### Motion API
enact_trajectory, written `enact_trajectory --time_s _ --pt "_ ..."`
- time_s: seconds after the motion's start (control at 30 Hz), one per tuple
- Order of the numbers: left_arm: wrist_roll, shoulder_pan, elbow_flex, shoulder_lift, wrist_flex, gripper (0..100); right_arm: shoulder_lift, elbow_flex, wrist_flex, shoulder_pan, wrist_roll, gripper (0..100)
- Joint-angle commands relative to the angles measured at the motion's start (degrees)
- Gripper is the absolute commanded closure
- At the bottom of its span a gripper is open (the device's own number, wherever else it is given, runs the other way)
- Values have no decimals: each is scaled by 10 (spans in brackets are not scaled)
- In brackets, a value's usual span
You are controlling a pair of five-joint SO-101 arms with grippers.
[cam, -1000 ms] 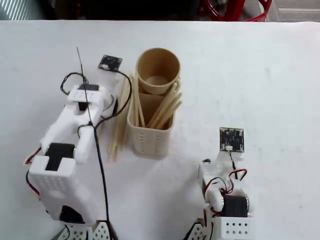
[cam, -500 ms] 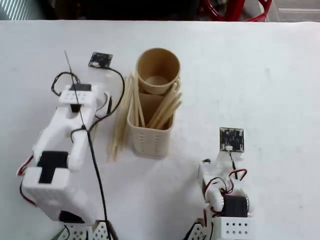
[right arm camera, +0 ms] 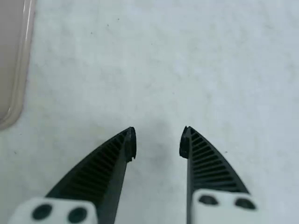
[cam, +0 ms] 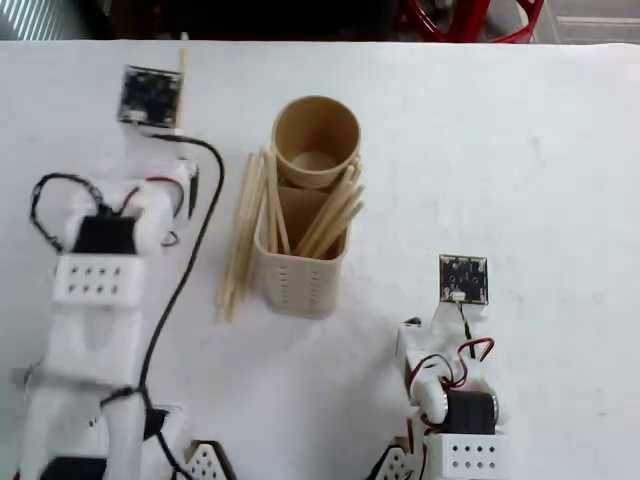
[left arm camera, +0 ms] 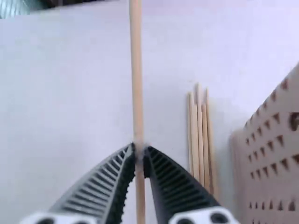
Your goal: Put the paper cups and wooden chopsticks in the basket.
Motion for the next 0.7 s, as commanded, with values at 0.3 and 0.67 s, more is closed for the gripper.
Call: enact_trajectory --time_s 0.3,0.67 --pt "9 225 -205 -138 -9 976 -5 5 4 -1 4 839" --pt "4 308 -180 -138 -81 976 -5 5 4 -5 4 839"
